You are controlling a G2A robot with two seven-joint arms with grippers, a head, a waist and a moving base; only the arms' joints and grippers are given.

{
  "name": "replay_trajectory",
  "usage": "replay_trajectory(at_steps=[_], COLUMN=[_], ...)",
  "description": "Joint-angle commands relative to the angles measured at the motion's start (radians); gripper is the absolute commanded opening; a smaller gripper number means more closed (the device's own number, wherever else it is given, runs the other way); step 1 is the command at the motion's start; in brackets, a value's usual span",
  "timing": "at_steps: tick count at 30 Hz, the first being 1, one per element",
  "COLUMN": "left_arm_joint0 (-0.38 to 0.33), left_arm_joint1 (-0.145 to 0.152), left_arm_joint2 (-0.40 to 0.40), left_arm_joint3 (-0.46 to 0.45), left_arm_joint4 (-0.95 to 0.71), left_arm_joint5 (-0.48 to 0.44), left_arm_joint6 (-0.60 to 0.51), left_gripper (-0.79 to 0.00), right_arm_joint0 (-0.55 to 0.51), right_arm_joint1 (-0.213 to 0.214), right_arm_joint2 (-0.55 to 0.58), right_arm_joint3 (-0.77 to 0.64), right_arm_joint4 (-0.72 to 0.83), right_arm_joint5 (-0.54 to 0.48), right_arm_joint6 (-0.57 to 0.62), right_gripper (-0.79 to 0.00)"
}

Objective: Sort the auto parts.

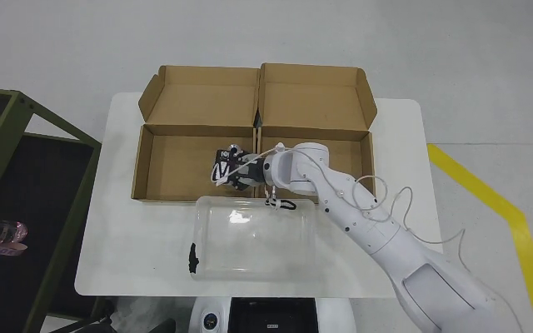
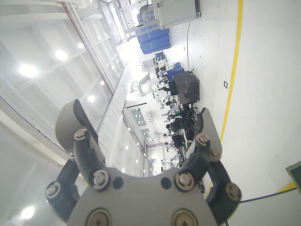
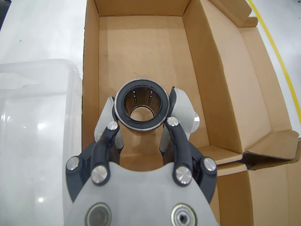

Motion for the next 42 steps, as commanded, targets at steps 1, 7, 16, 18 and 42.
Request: replay_trajectory(at_steps=[1, 7, 16, 18, 42], left_arm_joint0=[0.0, 0.0, 0.0, 0.0, 0.0], left_arm_joint1=[0.0, 0.0, 0.0, 0.0, 0.0], left_arm_joint2=[0.0, 0.0, 0.0, 0.0, 0.0], left_arm_joint3=[0.0, 0.0, 0.0, 0.0, 0.0], left_arm_joint4=[0.0, 0.0, 0.0, 0.0, 0.0], left_arm_joint5=[0.0, 0.0, 0.0, 0.0, 0.0], left_arm_joint6=[0.0, 0.0, 0.0, 0.0, 0.0], left_gripper=[0.0, 0.0, 0.0, 0.0, 0.0], right_arm_joint0=[0.007, 0.02, 0.031, 0.031, 0.02], right_arm_joint1=[-0.006, -0.019, -0.033, -0.035, -0.031], right_arm_joint2=[-0.008, -0.021, -0.031, -0.031, 0.011], right_arm_joint3=[0.019, 0.077, 0.116, 0.123, 0.077], right_arm_joint4=[0.003, 0.005, 0.001, 0.0, -0.029], right_arm_joint5=[0.001, -0.002, -0.012, -0.014, -0.046], right_arm_joint6=[0.001, -0.011, -0.012, -0.01, 0.003], right_gripper=[-0.785, -0.785, -0.613, -0.536, -0.394])
